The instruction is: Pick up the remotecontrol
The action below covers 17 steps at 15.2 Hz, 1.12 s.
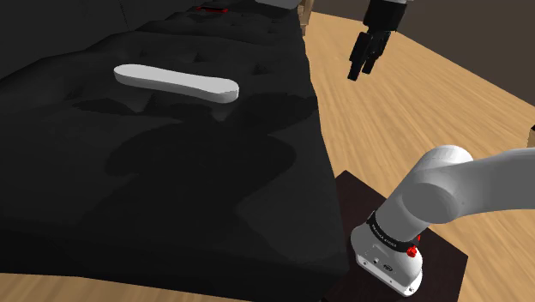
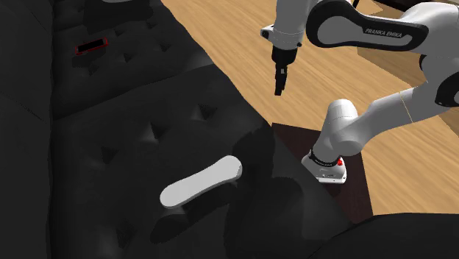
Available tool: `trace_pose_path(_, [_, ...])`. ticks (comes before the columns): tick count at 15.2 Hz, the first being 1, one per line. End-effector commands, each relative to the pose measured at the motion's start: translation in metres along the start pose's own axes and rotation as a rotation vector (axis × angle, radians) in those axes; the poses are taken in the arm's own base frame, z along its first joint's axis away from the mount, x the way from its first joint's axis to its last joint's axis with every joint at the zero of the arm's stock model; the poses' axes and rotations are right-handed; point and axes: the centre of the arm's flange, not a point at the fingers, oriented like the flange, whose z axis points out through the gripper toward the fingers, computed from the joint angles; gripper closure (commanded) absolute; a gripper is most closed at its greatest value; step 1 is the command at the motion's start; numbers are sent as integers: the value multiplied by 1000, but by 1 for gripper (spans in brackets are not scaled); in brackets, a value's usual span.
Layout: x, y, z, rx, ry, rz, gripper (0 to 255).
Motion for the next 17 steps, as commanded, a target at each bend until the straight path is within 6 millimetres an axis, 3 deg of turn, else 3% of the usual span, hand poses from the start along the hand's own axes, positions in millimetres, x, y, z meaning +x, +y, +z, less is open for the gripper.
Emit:
trace_pose_path(1, [0, 0, 0, 0, 0, 0, 0])
trace_pose_path(9, [64, -84, -10, -8, 6, -146, 0])
trace_pose_path(17, [115, -176, -21, -17, 12, -291, 0])
